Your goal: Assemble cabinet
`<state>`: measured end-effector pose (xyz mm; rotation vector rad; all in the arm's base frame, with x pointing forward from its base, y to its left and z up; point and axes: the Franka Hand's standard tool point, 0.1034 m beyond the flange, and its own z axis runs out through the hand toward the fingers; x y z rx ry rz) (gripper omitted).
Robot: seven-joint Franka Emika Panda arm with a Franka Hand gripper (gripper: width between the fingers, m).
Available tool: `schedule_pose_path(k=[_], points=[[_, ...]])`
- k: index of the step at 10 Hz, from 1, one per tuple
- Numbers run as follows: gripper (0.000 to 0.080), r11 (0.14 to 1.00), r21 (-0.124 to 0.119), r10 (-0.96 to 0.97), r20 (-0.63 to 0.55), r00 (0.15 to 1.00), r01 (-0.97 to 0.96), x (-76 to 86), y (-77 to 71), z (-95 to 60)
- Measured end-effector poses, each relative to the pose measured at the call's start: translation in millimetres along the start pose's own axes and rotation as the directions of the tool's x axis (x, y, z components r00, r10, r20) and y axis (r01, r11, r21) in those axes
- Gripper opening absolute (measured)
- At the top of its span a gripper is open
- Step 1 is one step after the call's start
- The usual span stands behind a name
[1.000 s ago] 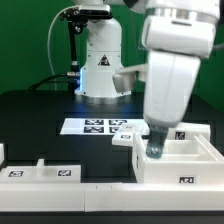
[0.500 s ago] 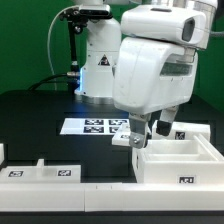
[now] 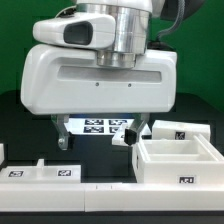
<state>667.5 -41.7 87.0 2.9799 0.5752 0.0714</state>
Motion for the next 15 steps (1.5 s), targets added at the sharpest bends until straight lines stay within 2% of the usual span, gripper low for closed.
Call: schedule_pose_path(k=[2,3,5,6,7,9,11,12,13,14,15], points=[[0.0795,0.993,0.002,0.120,0.002,0.993,-0.120,-0.4,-0.9,1.2],[0.0795,0.978,0.014,0.208,0.002,0.978,-0.208,-4.4,4.7,2.7],[0.0795,0.925,0.018,0.379,0.016,0.925,-0.379,-33.0,42.0,12.0],[0.0795,0.881,0.031,0.472,0.028,0.881,-0.473,-50.6,55.2,19.3],[0.0795,0.840,0.038,0.541,0.025,0.841,-0.542,-57.5,59.0,22.6],[0.0795,0.803,0.038,0.594,0.027,0.804,-0.595,-54.1,54.8,22.3],[0.0795,0.829,0.041,0.557,0.017,0.830,-0.558,-56.6,57.4,24.6],[0.0795,0.872,0.050,0.488,-0.011,0.873,-0.487,-69.7,65.1,34.5],[0.0795,0.901,0.041,0.434,-0.037,0.900,-0.432,-84.0,70.6,45.3],[0.0795,0.921,0.014,0.389,-0.093,0.916,-0.390,-89.2,68.2,50.4],[0.0795,0.924,0.013,0.381,-0.100,0.919,-0.382,-90.4,63.3,50.4]])
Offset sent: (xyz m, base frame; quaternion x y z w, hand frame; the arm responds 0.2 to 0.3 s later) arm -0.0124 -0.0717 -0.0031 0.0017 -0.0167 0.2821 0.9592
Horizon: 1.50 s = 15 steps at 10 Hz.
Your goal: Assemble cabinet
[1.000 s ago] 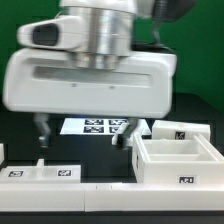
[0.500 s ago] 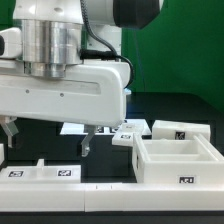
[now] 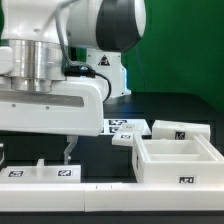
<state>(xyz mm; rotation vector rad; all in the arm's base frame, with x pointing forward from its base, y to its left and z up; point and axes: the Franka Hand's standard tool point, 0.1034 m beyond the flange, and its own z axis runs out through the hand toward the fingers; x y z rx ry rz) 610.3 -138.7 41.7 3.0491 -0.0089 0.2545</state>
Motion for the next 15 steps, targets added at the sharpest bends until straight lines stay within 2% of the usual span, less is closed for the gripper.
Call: schedule_pose_path(k=[3,4,6,7,8,11,12,13,15], points=[[0.0795,1.000,0.000,0.000,0.002,1.000,0.000,-0.8,0.4,0.9],[0.0795,1.000,0.014,-0.003,0.027,1.000,0.002,-5.8,0.8,2.1],[0.0795,0.993,0.113,0.008,0.161,0.987,-0.027,-26.7,7.0,3.2],[0.0795,0.990,0.138,-0.006,0.197,0.980,-0.021,-29.4,3.1,1.6],[0.0795,0.991,0.134,-0.024,0.196,0.980,-0.003,-26.1,-4.2,0.5],[0.0795,0.991,0.133,-0.026,0.194,0.981,0.000,-27.0,-3.1,2.9],[0.0795,0.995,0.100,-0.023,0.146,0.989,0.008,-21.6,5.9,11.3],[0.0795,0.996,0.093,-0.006,0.138,0.990,-0.007,-25.0,7.4,16.7],[0.0795,0.995,0.096,-0.009,0.143,0.990,-0.005,-29.8,1.2,19.0]])
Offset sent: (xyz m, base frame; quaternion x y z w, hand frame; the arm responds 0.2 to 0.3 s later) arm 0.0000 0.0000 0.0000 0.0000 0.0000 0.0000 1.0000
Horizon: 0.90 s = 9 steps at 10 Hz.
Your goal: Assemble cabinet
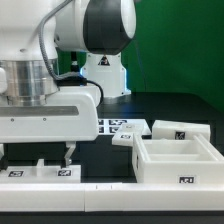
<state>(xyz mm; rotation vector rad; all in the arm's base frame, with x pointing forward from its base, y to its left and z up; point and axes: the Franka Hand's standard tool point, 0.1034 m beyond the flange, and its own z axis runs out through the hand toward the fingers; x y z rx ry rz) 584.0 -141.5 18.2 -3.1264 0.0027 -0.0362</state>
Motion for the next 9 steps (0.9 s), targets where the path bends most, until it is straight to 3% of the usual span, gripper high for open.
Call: schedule_pose_path(k=[2,5,9], points=[[0.0795,1.000,0.003,-0.007,-0.002,1.000,0.007,-4.0,-7.3,-2.7],[0.0795,0.999,-0.034,-0.021,-0.064,0.998,0.019,4.4,-4.8,-2.2],[0.0795,0.999,-0.032,-0.018,-0.063,0.998,0.016,6.9,-4.4,-1.8]])
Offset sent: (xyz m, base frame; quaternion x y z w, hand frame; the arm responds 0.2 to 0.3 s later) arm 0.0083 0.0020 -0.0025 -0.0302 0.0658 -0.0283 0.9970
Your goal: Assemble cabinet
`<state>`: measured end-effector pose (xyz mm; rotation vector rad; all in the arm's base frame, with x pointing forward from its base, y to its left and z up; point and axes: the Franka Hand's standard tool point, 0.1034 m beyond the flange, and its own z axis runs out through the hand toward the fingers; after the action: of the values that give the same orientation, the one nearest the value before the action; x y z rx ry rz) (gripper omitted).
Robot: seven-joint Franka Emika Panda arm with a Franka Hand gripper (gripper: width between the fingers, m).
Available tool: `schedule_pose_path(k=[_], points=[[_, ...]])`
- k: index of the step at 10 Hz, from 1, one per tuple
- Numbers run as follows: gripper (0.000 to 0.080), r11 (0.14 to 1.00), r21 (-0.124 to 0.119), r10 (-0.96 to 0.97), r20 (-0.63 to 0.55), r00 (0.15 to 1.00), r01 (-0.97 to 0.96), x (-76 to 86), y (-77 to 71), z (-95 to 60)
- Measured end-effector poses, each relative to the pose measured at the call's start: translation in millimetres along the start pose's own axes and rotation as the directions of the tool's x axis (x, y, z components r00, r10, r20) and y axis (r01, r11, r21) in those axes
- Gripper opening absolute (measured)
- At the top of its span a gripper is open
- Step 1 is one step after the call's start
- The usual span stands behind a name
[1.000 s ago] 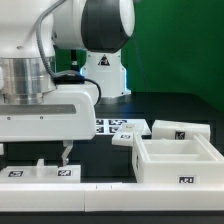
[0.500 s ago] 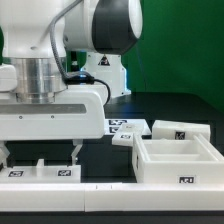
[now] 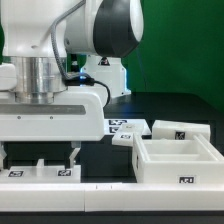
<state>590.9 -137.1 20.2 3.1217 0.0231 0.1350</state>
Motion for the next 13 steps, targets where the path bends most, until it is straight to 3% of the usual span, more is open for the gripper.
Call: schedule_pose_path(k=[1,4,5,6,7,9,10,12,13], points=[[0.0795,1.000,0.000,0.000,0.000,1.000,0.000,0.0,0.1,0.0],[0.0394,1.000,0.000,0.000,0.000,1.000,0.000,0.0,0.1,0.1],[0.0394,1.000,0.000,0.000,0.000,1.000,0.000,-0.1,0.1,0.1],[0.0211,1.000,0.000,0.000,0.000,1.000,0.000,-0.1,0.1,0.1],[0.0082,1.000,0.000,0.000,0.000,1.000,0.000,-0.1,0.1,0.1],[0.0061,1.000,-0.002,0.024,-0.006,1.000,-0.024,-0.8,0.6,-1.3],[0.0061,0.996,-0.006,0.094,-0.016,0.995,-0.094,-10.2,1.3,-6.3],[0.0061,0.981,0.019,0.193,0.004,0.981,-0.193,-31.5,-0.2,-23.0],[0.0061,0.964,0.030,0.264,0.007,0.964,-0.264,-39.4,-11.2,-34.7]])
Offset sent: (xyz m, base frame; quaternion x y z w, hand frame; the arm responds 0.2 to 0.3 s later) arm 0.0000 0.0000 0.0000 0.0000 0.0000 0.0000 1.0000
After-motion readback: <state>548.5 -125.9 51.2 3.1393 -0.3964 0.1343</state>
